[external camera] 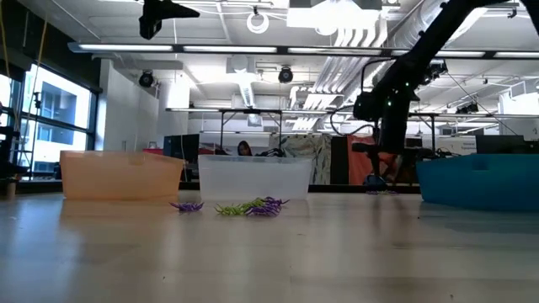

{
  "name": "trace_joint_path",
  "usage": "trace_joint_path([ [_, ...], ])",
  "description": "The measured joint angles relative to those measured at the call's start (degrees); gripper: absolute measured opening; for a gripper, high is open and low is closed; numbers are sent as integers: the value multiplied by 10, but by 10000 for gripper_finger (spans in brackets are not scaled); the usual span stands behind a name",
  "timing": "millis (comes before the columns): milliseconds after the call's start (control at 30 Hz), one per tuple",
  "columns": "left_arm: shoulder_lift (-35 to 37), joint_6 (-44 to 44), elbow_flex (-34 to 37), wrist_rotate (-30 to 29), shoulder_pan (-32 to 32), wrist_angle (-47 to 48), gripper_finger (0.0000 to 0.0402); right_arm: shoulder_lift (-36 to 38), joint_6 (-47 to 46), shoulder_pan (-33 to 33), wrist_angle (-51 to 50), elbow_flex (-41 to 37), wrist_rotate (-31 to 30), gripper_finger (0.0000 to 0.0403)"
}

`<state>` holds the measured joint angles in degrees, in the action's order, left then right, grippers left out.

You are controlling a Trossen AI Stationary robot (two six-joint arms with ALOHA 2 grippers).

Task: Sort Halloween decoration
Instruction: Put the green spider toy into the orange bin

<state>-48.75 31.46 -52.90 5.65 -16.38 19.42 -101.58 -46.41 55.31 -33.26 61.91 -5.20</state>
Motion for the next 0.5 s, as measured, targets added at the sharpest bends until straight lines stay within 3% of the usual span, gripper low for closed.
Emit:
trace_joint_path([
  [500, 0, 13, 0, 0, 0, 0, 184, -31, 4, 6, 17, 0, -32, 112],
])
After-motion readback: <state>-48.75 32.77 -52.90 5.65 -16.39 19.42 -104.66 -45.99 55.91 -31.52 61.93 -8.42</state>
